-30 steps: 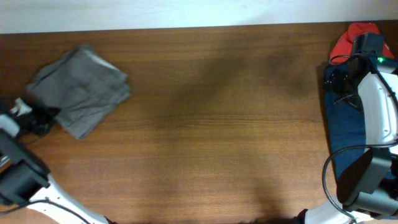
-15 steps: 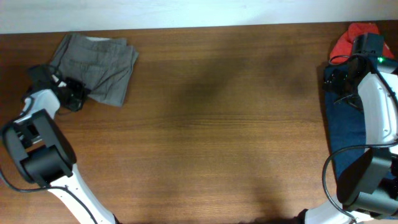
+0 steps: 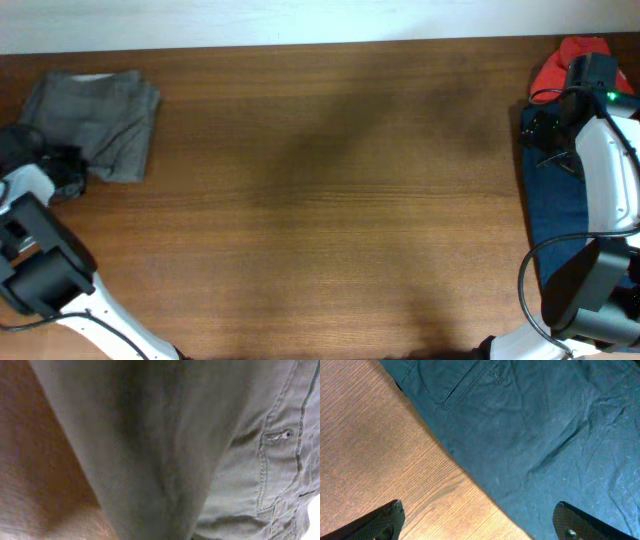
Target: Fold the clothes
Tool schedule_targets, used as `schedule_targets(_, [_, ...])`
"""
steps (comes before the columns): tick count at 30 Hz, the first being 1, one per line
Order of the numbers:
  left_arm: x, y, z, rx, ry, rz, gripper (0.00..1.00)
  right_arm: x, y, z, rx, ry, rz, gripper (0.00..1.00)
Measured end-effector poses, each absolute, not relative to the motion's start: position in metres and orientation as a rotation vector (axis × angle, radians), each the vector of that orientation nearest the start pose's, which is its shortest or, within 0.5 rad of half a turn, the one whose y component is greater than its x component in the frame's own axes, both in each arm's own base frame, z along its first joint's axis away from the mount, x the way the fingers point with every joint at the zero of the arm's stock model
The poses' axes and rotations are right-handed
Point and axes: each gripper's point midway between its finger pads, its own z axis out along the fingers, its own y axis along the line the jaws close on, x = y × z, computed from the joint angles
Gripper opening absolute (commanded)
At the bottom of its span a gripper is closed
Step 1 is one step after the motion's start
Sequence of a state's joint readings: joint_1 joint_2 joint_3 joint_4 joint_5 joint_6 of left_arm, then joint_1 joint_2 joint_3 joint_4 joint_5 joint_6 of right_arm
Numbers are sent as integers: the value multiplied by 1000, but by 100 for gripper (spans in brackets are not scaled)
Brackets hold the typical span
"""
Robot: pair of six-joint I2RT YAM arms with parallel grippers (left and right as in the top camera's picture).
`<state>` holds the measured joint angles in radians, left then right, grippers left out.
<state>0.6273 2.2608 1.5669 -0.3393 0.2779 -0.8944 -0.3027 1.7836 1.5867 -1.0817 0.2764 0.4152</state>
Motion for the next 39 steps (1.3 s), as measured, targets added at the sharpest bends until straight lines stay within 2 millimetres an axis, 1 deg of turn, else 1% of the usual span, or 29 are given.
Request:
schedule_targets(1, [461, 283, 2, -1726, 1949, -450, 1, 365, -163, 153, 1042, 2613, -367, 98])
schedule_targets(2, [462, 284, 3, -1704, 1956, -439, 1, 365, -163, 153, 1042, 2613, -367, 98])
schedule_targets(4, [470, 280, 4, -1625, 1991, -400, 1, 365, -163, 153, 1042, 2613, -367, 98])
schedule_targets(7, [490, 262, 5, -1462, 2062, -383, 1, 365, -163, 153, 1042, 2613, -367, 98])
schedule_targets(9, [505, 240, 4, -1281, 2152, -408, 1, 365, -163, 153, 1042, 2613, -367, 98])
schedule_targets(10, [506, 234, 3, -1236, 2181, -417, 1, 365, -163, 153, 1042, 2613, -367, 98])
schedule_targets(12, [502, 225, 1, -1132, 2264, -427, 1, 365, -163, 153, 1042, 2613, -367, 98])
schedule_targets(14, [491, 224, -1, -1064, 2338, -443, 1, 365, -163, 153, 1042, 2613, -367, 98])
schedule_targets(15, [485, 225, -1, -1054, 2355, -465, 1, 365, -163, 153, 1042, 2613, -367, 98])
schedule_targets(17, [470, 238, -2, -1075, 2357, -506, 1, 365, -163, 153, 1042, 2613, -367, 98])
schedule_targets(19, [453, 262, -1, -1124, 2326, -523, 1, 365, -163, 153, 1042, 2613, -367, 98])
schedule_targets(21, [446, 273, -1, -1151, 2306, -526, 1, 365, -163, 153, 1042, 2613, -367, 98])
schedule_targets(22, [446, 274, -1, -1160, 2301, -526, 1, 365, -163, 153, 1042, 2613, -367, 98])
schedule_targets(26, [457, 272, 1, -1242, 2240, -530, 1, 365, -163, 153, 1042, 2613, -367, 98])
schedule_targets(27, [470, 263, 1, -1249, 2220, -530, 1, 365, -163, 153, 1042, 2613, -367, 98])
schedule_targets(29, [488, 245, 2, -1233, 2210, -529, 1, 365, -163, 153, 1042, 2613, -367, 98])
schedule_targets(30, [502, 233, 2, -1212, 2202, -517, 1, 365, -163, 153, 1041, 2613, -367, 98])
schedule_targets(34, [529, 202, 2, -1158, 2196, -489, 2, 365, -163, 153, 1041, 2613, -367, 98])
schedule_targets(36, [531, 200, 2, -1163, 2194, -475, 2, 365, -163, 153, 1042, 2613, -367, 98])
schedule_targets(39, [530, 205, 2, -1168, 2183, -474, 2, 365, -163, 153, 1042, 2613, -367, 98])
